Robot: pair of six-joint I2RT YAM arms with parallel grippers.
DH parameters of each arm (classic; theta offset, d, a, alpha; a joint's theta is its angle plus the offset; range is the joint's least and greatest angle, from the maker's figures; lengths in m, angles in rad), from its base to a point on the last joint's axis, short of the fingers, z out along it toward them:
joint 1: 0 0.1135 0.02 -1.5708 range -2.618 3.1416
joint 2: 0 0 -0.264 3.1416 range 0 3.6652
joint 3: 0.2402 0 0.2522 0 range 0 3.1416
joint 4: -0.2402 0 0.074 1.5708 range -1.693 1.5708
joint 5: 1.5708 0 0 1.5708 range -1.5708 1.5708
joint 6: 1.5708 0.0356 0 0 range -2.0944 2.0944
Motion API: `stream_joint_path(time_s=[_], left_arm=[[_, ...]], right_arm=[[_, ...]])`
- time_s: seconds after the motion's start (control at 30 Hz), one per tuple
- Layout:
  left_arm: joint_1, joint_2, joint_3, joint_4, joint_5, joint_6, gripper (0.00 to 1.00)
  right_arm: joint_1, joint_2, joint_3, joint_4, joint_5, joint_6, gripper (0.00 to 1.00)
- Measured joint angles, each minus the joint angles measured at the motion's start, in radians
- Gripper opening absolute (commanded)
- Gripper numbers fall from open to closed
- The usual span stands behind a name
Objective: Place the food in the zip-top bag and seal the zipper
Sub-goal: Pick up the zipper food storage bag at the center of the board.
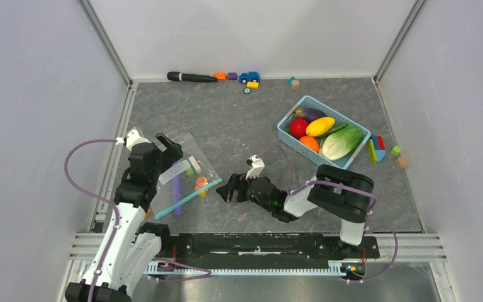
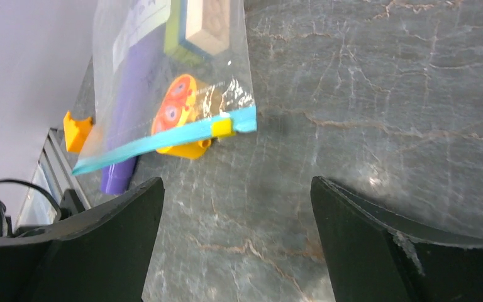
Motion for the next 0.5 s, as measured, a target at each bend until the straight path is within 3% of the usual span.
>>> stream_joint_path(time_s=[0.5], left_arm=[[0.0,-0.024,-0.004,-0.008,-0.008,-0.001,1.0]], right_arm=[[0.029,0.211,0.205,0.066,0.053,0.103,0.79]])
